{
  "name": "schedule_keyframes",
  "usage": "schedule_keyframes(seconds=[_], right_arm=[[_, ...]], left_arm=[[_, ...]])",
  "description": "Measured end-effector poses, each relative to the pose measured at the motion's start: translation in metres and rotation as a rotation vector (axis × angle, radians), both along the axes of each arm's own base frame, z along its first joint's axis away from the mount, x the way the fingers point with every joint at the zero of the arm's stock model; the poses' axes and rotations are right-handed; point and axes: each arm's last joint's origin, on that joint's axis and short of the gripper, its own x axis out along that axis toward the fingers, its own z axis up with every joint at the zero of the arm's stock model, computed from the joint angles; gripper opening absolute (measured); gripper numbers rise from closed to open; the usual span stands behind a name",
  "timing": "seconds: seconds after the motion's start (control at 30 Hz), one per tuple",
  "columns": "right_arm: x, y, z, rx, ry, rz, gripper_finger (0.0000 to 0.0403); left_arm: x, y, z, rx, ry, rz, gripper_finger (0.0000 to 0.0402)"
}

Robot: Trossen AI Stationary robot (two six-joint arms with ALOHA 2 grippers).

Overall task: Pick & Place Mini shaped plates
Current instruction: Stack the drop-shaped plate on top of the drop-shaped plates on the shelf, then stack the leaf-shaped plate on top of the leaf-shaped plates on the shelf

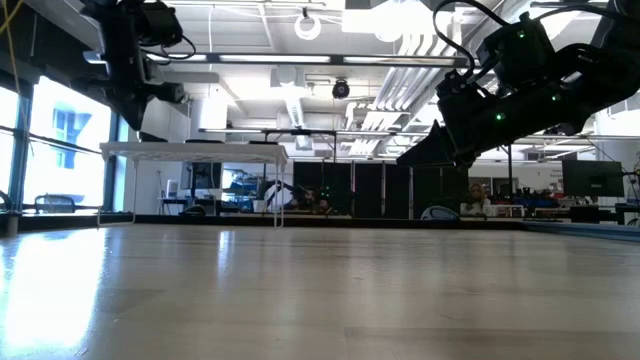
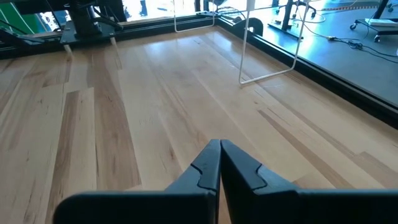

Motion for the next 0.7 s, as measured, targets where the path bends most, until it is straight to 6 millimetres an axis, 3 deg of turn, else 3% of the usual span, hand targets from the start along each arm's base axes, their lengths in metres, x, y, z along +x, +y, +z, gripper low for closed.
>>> schedule_keyframes(seconds=[0.43, 0.57, 0.7], right_arm=[[0.0, 0.0, 0.0, 0.0, 0.0, 0.0, 0.0005], [0.0, 0.0, 0.0, 0.0, 0.0, 0.0, 0.0006], [0.0, 0.0, 0.0, 0.0, 0.0, 0.0, 0.0002]], left_arm=[[-0.003, -0.0068, 0.0051, -0.003, -0.008, -0.078, 0.0091], [-0.0035, -0.0073, 0.0045, -0.013, 0.0, -0.083, 0.0086], [-0.0033, -0.007, 0.0042, -0.014, 0.001, -0.083, 0.0044]])
